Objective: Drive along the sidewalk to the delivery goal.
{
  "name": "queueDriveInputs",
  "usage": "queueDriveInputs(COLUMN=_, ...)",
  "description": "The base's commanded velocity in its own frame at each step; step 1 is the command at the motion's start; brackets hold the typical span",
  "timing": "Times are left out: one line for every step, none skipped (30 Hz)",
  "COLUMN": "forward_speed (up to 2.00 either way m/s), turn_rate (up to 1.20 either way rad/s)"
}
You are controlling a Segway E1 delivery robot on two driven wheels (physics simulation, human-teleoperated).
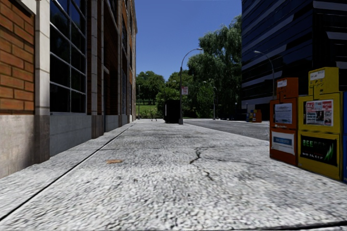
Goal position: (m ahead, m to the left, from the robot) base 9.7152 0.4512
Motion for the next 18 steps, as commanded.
queueDriveInputs(forward_speed=2.0, turn_rate=0.0)
queueDriveInputs(forward_speed=2.0, turn_rate=0.0)
queueDriveInputs(forward_speed=2.0, turn_rate=0.0)
queueDriveInputs(forward_speed=2.0, turn_rate=0.0)
queueDriveInputs(forward_speed=2.0, turn_rate=0.0)
queueDriveInputs(forward_speed=2.0, turn_rate=0.0)
queueDriveInputs(forward_speed=2.0, turn_rate=0.0)
queueDriveInputs(forward_speed=2.0, turn_rate=0.0)
queueDriveInputs(forward_speed=2.0, turn_rate=0.0)
queueDriveInputs(forward_speed=2.0, turn_rate=0.0)
queueDriveInputs(forward_speed=2.0, turn_rate=0.0)
queueDriveInputs(forward_speed=2.0, turn_rate=0.0)
queueDriveInputs(forward_speed=2.0, turn_rate=0.0)
queueDriveInputs(forward_speed=2.0, turn_rate=0.0)
queueDriveInputs(forward_speed=2.0, turn_rate=0.0)
queueDriveInputs(forward_speed=2.0, turn_rate=0.0)
queueDriveInputs(forward_speed=2.0, turn_rate=0.0)
queueDriveInputs(forward_speed=2.0, turn_rate=0.0)
